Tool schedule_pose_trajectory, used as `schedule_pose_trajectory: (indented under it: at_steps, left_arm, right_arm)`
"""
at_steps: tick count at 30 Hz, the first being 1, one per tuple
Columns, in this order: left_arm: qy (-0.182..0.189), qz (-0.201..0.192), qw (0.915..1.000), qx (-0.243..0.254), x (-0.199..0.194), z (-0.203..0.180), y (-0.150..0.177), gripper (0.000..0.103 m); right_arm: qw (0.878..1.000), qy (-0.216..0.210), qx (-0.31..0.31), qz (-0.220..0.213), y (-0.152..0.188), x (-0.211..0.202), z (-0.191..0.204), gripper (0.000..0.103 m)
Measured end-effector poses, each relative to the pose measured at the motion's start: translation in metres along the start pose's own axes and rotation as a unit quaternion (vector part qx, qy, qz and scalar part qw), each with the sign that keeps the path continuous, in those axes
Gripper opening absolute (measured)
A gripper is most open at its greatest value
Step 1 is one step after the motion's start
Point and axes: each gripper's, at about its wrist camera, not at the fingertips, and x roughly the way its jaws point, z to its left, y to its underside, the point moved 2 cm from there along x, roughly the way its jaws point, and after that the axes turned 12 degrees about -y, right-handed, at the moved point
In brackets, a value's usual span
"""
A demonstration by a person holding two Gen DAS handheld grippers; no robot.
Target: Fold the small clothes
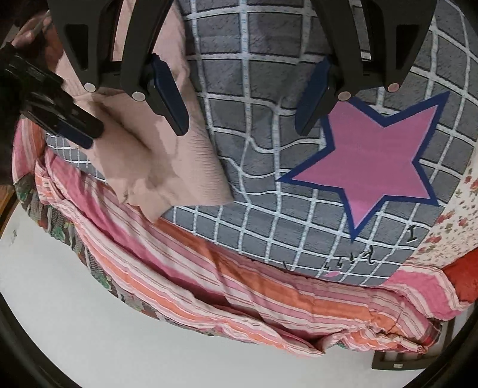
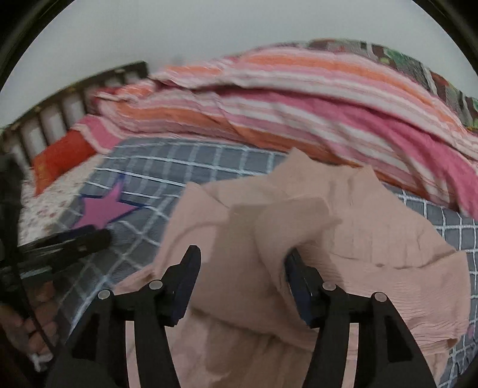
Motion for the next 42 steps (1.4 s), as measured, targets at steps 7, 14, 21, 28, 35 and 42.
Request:
schedule_pose_trajectory:
  at_steps: [7, 14, 21, 28, 35, 42]
  left_arm:
    - [0.03, -0.009, 0.999, 0.033, -0.003, -0.033, 0.001, 0.072]
    - [0.055, -0.007, 0.9961, 0.069, -0.001, -0.071, 0.004, 0.072]
    - [0.053, 0.013, 0.9963, 0.066, 0.014, -0.074, 0.009, 0.066]
    - [0.021, 0.028, 0.9966, 0.074, 0.027, -0.071, 0.019, 0.055]
    - [0.026, 0.016, 0.9959, 0.085, 0.025, -0.075, 0.023, 0.048]
    - [0.033, 0.006, 0.9945, 0.099, 0.024, -0.08, 0.025, 0.042]
  right_arm:
    - [0.998, 0.047, -0.013, -0.04, 0.013, -0.071, -0.028, 0.065]
    - [0.985, 0.154, 0.057, -0.05, 0.044, -0.124, -0.117, 0.065]
    - [0.981, 0.149, 0.124, 0.004, 0.082, -0.123, -0.171, 0.065]
    - [0.979, 0.15, 0.134, 0.021, 0.085, -0.108, -0.186, 0.028]
    - [0.975, 0.141, 0.173, -0.003, 0.089, -0.114, -0.201, 0.023]
    - [0.971, 0.16, 0.175, 0.01, 0.089, -0.113, -0.199, 0.026]
